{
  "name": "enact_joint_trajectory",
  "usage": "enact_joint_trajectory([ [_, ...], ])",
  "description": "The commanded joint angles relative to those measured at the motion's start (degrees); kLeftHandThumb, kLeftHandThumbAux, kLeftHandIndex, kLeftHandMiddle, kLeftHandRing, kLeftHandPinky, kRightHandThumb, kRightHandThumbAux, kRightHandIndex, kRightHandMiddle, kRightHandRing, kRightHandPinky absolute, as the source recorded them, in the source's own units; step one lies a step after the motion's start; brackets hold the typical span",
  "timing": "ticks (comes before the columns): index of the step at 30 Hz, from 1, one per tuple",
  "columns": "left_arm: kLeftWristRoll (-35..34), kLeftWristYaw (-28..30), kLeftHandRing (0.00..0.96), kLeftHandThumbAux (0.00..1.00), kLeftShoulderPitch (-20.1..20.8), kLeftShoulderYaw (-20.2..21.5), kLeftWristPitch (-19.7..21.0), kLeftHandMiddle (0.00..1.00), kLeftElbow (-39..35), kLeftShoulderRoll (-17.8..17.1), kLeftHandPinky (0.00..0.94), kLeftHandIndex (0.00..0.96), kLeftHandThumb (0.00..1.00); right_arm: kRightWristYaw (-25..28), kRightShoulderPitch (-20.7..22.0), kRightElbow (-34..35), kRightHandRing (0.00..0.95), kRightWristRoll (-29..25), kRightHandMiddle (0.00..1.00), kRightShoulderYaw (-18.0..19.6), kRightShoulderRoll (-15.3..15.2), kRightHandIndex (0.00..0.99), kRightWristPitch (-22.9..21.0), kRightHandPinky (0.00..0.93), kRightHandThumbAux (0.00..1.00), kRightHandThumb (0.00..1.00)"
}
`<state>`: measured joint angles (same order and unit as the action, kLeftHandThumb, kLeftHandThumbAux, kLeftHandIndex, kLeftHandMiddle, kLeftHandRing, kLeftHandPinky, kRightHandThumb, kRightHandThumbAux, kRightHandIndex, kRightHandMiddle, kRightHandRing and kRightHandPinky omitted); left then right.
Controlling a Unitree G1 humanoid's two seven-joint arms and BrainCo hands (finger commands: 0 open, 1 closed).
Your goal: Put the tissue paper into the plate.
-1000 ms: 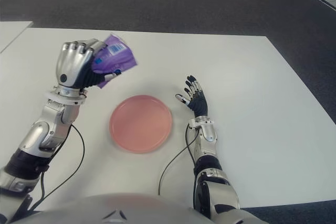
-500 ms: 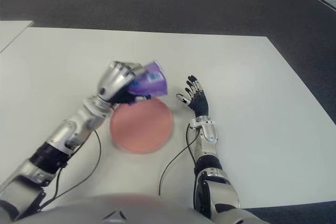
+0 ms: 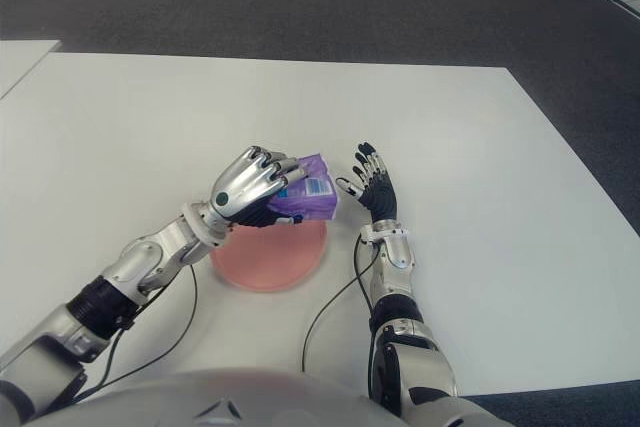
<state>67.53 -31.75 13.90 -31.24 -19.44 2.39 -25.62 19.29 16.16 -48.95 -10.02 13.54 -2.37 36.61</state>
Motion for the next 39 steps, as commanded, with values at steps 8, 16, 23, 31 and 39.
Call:
enact_joint_trajectory([
  [8,0.95,2.05,0.838,0.668,-2.57,-3.71,-1.29,0.54,2.36,-0.88,0.837,0.399,0.851,-0.09,-5.65,-4.14,0.013,-0.9,0.019,0.35,1.2,0.046,-1.19,0.071,0.833,0.033],
  [16,1.95,1.21,0.839,0.667,-3.15,-4.87,-0.3,0.542,4.43,-0.4,0.841,0.401,0.852,-0.04,-5.65,-4.12,0.013,-0.93,0.019,0.38,1.15,0.046,-1.22,0.071,0.833,0.033],
  [23,2.24,0.96,0.843,0.666,-3.39,-5.22,0.2,0.545,4.58,-0.68,0.848,0.403,0.853,0.03,-5.65,-4.1,0.013,-0.96,0.019,0.43,1.1,0.046,-1.25,0.071,0.833,0.033],
  [31,2.18,2.28,0.842,0.667,-3.41,-5.03,0.19,0.544,3.5,-2.37,0.845,0.402,0.853,0.12,-5.69,-4.12,0.013,-1.0,0.019,0.48,1.06,0.046,-1.23,0.071,0.833,0.033],
  [39,2.33,3.83,0.836,0.666,-3.63,-4.96,0.44,0.544,1.72,-3.8,0.836,0.404,0.853,0.2,-5.69,-4.12,0.013,-1.03,0.019,0.54,1.0,0.046,-1.25,0.071,0.833,0.033],
])
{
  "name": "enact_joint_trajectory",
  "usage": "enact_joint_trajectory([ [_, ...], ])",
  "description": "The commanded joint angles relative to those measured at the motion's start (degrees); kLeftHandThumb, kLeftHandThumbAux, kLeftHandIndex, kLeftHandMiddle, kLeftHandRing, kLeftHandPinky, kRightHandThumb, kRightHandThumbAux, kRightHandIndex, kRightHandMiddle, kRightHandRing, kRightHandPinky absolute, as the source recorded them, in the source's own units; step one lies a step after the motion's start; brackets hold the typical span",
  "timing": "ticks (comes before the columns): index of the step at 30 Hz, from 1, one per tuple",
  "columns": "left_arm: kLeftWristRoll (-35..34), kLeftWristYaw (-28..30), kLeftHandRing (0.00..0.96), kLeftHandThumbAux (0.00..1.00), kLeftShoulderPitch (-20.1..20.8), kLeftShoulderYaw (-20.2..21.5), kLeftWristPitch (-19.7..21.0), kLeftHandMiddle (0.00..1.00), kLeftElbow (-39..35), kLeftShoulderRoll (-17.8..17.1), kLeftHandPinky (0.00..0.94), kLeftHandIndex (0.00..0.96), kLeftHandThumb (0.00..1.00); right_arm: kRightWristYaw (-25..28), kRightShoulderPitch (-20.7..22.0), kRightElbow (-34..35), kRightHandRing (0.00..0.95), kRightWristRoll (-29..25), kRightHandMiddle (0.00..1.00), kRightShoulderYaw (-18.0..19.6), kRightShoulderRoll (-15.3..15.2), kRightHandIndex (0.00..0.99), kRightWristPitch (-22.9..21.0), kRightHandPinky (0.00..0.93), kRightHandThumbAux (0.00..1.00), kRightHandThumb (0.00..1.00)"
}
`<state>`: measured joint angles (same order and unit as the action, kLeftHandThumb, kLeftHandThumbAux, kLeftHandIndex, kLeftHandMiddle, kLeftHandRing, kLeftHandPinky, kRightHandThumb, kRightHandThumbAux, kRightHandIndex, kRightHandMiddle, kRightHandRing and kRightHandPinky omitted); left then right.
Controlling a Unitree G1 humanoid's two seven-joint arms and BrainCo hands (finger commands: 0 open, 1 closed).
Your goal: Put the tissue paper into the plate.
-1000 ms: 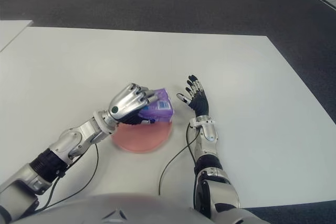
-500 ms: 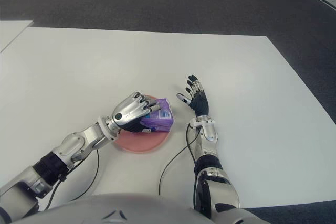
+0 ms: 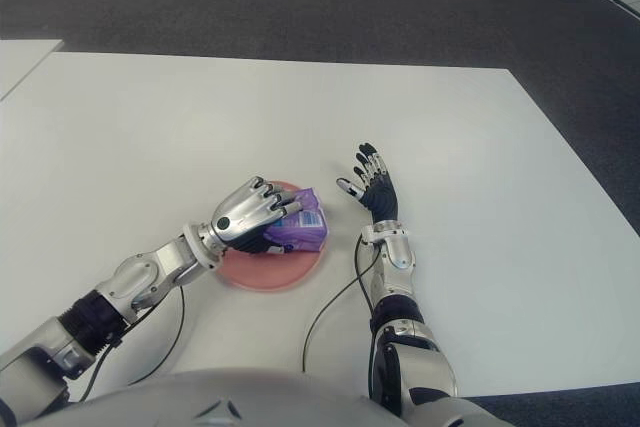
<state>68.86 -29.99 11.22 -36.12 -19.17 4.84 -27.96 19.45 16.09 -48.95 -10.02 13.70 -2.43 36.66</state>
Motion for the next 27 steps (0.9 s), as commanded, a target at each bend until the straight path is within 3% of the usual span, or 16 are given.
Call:
enact_joint_trajectory([
  [1,1.0,2.3,0.836,0.666,-1.03,-0.06,0.23,0.544,-0.96,-1.61,0.837,0.404,0.853,0.04,-5.63,-4.12,0.013,-1.03,0.019,0.37,1.07,0.046,-1.31,0.071,0.833,0.033],
  [20,1.05,5.42,0.841,0.666,-2.66,1.46,1.89,0.546,-4.28,-2.91,0.844,0.404,0.853,0.29,-5.69,-4.02,0.013,-1.15,0.019,0.53,0.9,0.046,-1.39,0.071,0.833,0.033],
  [27,-1.15,9.85,0.833,0.668,-3.79,2.92,2.62,0.543,-6.32,-3.19,0.827,0.401,0.851,0.37,-5.69,-4.0,0.013,-1.18,0.019,0.59,0.86,0.046,-1.41,0.071,0.833,0.033],
])
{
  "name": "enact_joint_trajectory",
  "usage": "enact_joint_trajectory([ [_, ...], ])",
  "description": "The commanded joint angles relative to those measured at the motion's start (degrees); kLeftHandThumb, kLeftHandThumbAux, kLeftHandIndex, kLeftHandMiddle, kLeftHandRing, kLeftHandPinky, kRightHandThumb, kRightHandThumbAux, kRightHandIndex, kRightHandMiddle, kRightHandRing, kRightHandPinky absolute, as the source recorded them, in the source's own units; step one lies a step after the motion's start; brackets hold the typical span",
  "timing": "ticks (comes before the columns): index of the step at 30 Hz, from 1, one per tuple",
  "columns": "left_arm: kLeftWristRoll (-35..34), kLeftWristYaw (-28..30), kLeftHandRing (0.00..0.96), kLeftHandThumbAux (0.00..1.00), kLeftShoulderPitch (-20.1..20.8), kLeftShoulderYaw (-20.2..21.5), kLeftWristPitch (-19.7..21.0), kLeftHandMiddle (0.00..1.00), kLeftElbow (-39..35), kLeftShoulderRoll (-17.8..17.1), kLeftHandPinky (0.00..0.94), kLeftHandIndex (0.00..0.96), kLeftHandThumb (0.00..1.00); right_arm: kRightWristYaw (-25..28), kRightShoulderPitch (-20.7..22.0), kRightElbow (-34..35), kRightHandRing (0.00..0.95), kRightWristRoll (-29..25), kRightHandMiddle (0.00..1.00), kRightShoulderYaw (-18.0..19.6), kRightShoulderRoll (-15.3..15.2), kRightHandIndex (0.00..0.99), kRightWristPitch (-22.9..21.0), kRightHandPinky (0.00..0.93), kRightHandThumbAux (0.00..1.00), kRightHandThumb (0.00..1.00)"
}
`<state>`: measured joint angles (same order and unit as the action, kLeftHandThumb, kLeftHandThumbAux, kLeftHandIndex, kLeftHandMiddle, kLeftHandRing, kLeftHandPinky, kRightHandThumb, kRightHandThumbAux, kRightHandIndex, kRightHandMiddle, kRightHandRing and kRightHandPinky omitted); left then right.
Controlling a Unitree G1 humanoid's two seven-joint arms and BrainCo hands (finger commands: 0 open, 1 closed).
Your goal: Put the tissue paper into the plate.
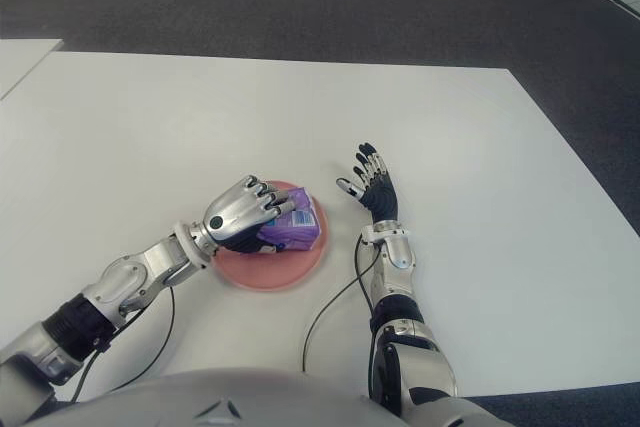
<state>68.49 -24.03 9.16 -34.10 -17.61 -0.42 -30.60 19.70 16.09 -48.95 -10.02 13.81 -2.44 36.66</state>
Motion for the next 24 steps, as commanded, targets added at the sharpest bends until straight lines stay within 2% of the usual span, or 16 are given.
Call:
enact_joint_trajectory([
  [1,-0.92,5.0,0.805,0.666,-2.02,1.15,1.66,0.563,-1.48,-0.43,0.79,0.409,0.851,0.14,-5.68,-4.01,0.013,-1.18,0.019,0.5,0.84,0.046,-1.42,0.071,0.833,0.033],
  [4,-0.88,12.49,0.744,0.666,-2.94,1.81,4.49,0.589,-3.8,-0.52,0.709,0.414,0.844,0.15,-5.64,-4.05,0.013,-1.19,0.019,0.52,0.82,0.046,-1.44,0.071,0.833,0.033],
  [5,-0.92,15.04,0.659,0.616,-3.15,2.03,5.1,0.572,-4.63,-0.75,0.628,0.423,0.606,0.16,-5.64,-4.05,0.013,-1.19,0.019,0.53,0.82,0.046,-1.44,0.071,0.833,0.033],
  [6,-0.75,20.16,0.628,0.598,-3.0,2.27,5.42,0.566,-6.03,-2.27,0.598,0.426,0.518,0.16,-5.64,-4.05,0.013,-1.19,0.019,0.53,0.82,0.046,-1.44,0.071,0.833,0.033],
  [7,-0.11,26.28,0.401,0.537,-2.41,2.3,5.3,0.375,-7.67,-4.36,0.383,0.343,0.338,0.16,-5.64,-4.05,0.013,-1.18,0.019,0.53,0.82,0.046,-1.45,0.071,0.833,0.033],
  [8,0.37,30.27,0.257,0.474,-1.98,2.3,5.13,0.24,-8.77,-5.75,0.245,0.227,0.216,0.16,-5.64,-4.04,0.013,-1.18,0.019,0.54,0.82,0.046,-1.45,0.071,0.833,0.033],
  [9,0.66,32.79,0.164,0.434,-1.72,2.3,5.05,0.153,-9.5,-6.57,0.156,0.153,0.138,0.16,-5.64,-4.03,0.013,-1.17,0.019,0.55,0.83,0.046,-1.46,0.071,0.833,0.033],
  [11,0.74,34.16,0.084,0.398,-1.66,2.36,5.1,0.078,-10.01,-6.78,0.08,0.088,0.07,0.15,-5.62,-4.05,0.013,-1.15,0.019,0.56,0.83,0.046,-1.48,0.071,0.833,0.033],
  [14,1.05,41.29,0.027,0.34,-1.52,2.82,6.2,0.025,-12.9,-7.77,0.026,0.03,0.023,0.13,-5.59,-4.06,0.013,-1.14,0.019,0.56,0.83,0.046,-1.52,0.071,0.833,0.033],
  [17,0.83,46.73,0.008,0.296,-1.21,3.39,7.09,0.008,-15.6,-7.94,0.008,0.009,0.007,0.12,-5.59,-4.03,0.013,-1.14,0.019,0.56,0.82,0.046,-1.56,0.071,0.833,0.033],
  [24,3.78,51.5,0.0,0.254,-1.32,3.34,8.33,0.0,-17.39,-6.77,0.0,0.0,0.0,0.1,-5.67,-3.89,0.013,-1.12,0.019,0.53,0.86,0.046,-1.56,0.071,0.833,0.033],
])
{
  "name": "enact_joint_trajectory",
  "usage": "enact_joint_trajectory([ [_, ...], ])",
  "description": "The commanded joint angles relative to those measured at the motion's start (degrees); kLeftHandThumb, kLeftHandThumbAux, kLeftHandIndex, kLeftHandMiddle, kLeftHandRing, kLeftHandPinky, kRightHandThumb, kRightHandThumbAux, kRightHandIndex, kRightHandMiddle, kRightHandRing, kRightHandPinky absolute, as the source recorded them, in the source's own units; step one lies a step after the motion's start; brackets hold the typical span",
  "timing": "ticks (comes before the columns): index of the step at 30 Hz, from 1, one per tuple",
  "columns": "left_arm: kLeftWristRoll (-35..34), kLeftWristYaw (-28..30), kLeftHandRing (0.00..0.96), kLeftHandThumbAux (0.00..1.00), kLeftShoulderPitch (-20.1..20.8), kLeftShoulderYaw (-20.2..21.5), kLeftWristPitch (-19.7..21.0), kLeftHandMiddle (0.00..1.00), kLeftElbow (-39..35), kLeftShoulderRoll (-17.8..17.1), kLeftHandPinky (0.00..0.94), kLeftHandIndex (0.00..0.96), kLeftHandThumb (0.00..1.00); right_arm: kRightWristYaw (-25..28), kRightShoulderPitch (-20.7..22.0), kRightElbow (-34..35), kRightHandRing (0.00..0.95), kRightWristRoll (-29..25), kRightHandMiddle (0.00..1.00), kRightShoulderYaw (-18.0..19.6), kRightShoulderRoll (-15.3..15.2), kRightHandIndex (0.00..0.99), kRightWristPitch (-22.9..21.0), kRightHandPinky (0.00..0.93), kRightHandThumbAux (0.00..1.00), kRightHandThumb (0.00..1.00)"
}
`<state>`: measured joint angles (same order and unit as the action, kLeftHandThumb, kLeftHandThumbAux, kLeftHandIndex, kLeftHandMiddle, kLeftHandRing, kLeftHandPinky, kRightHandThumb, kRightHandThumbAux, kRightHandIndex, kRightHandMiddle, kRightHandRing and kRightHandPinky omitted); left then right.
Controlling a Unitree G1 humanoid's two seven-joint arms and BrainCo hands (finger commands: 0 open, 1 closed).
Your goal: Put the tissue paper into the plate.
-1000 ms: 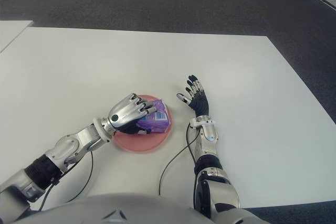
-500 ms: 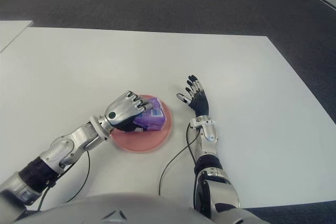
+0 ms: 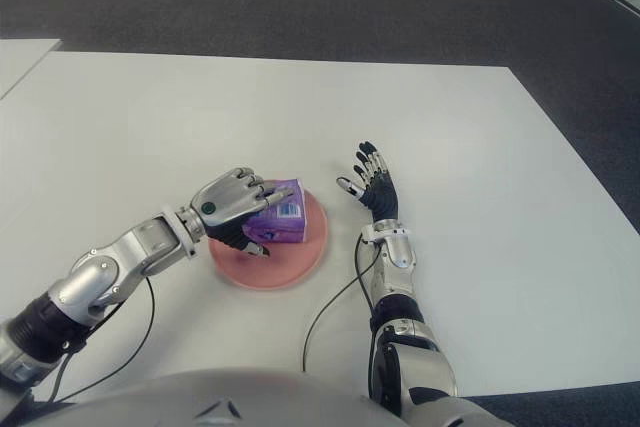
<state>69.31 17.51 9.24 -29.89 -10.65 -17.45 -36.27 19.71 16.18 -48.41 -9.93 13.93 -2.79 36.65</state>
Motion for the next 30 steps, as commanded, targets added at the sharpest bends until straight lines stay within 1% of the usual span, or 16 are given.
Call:
enact_joint_trajectory([
  [1,3.88,10.0,0.0,0.254,-1.39,-1.05,1.36,0.0,-0.42,-1.02,0.0,0.0,0.0,0.09,-5.76,-4.43,0.013,-1.21,0.019,0.41,1.22,0.046,-1.54,0.071,0.833,0.033],
  [5,5.81,10.49,0.0,0.271,-1.47,-1.18,1.34,0.0,-0.65,-0.54,0.0,0.0,0.0,0.11,-5.75,-4.47,0.013,-1.21,0.019,0.42,1.24,0.046,-1.48,0.071,0.833,0.033],
  [12,6.55,11.56,0.0,0.285,-1.68,-0.97,1.42,0.0,-0.67,-0.26,0.0,0.0,0.0,0.11,-5.8,-4.41,0.013,-1.21,0.019,0.41,1.26,0.046,-1.45,0.071,0.833,0.033],
  [20,7.46,7.87,0.0,0.298,-2.73,-1.24,2.75,0.0,2.93,0.77,0.0,0.0,0.0,0.11,-5.8,-4.42,0.013,-1.2,0.019,0.41,1.27,0.046,-1.44,0.071,0.833,0.033],
  [23,8.53,4.13,0.0,0.291,-2.93,-1.72,3.11,0.0,4.72,1.37,0.0,0.0,0.0,0.12,-5.84,-4.41,0.013,-1.2,0.019,0.41,1.28,0.046,-1.42,0.071,0.833,0.033],
  [26,9.45,1.56,0.0,0.287,-3.36,-1.92,3.68,0.0,5.61,1.69,0.0,0.0,0.0,0.1,-5.87,-4.37,0.013,-1.18,0.019,0.39,1.31,0.046,-1.4,0.071,0.833,0.033],
  [28,9.1,0.84,0.0,0.284,-3.63,-1.5,4.26,0.0,5.5,2.19,0.0,0.0,0.0,0.08,-5.89,-4.38,0.013,-1.16,0.019,0.37,1.34,0.046,-1.37,0.071,0.833,0.033],
  [30,7.46,1.62,0.0,0.281,-3.71,-0.43,4.44,0.0,4.03,2.21,0.0,0.0,0.0,0.07,-5.91,-4.39,0.013,-1.15,0.019,0.36,1.36,0.046,-1.35,0.071,0.833,0.033],
])
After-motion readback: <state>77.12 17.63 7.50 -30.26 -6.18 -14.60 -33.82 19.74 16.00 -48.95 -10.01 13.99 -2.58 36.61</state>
